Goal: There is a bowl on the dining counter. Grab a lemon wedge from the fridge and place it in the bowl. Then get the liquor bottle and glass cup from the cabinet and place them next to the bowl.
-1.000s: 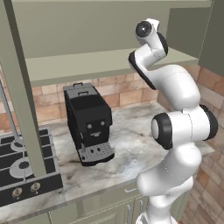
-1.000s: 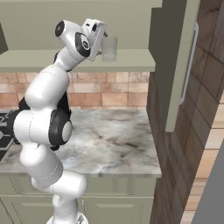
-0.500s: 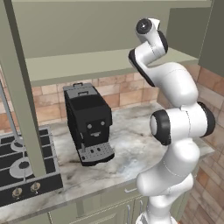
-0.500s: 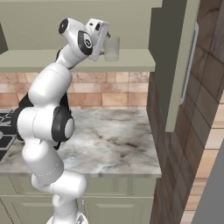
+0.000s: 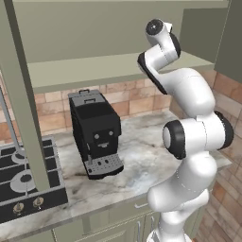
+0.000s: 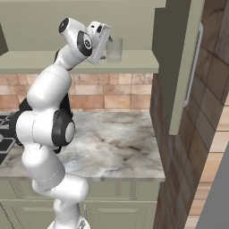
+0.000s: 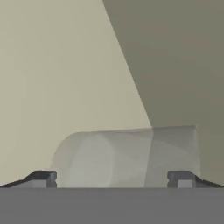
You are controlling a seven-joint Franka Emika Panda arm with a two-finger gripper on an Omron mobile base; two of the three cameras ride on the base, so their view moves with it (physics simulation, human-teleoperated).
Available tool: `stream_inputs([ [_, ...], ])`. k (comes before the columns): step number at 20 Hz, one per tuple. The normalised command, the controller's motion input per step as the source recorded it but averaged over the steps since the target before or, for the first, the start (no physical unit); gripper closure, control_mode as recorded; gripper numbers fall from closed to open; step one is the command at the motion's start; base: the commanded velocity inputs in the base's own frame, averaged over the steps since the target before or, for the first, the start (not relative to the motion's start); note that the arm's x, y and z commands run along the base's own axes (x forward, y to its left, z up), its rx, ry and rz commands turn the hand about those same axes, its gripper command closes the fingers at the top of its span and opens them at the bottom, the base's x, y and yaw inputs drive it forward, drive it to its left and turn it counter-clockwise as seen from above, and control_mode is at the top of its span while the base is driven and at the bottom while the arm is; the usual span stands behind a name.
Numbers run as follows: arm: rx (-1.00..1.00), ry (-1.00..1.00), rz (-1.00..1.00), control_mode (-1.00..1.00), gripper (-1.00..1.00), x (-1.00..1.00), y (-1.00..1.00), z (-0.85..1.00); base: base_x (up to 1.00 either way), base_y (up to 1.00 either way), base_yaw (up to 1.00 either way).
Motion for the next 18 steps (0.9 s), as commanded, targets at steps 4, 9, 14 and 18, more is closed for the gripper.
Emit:
stream_inputs([
  [4, 0.00, 0.10, -0.01, -1.00, -1.00, -0.09, 0.00, -0.42, 0.00, 0.00, 0.00],
  [9, 0.00, 0.07, 0.00, -1.00, 1.00, 0.00, 0.00, -0.33, 0.00, 0.00, 0.00],
  [14, 0.00, 0.03, 0.00, -1.00, 1.00, 0.00, 0.00, -0.11, 0.00, 0.00, 0.00],
  [18, 0.00, 0.00, 0.00, -1.00, 1.00, -0.01, 0.00, 0.00, 0.00, 0.00, 0.00],
])
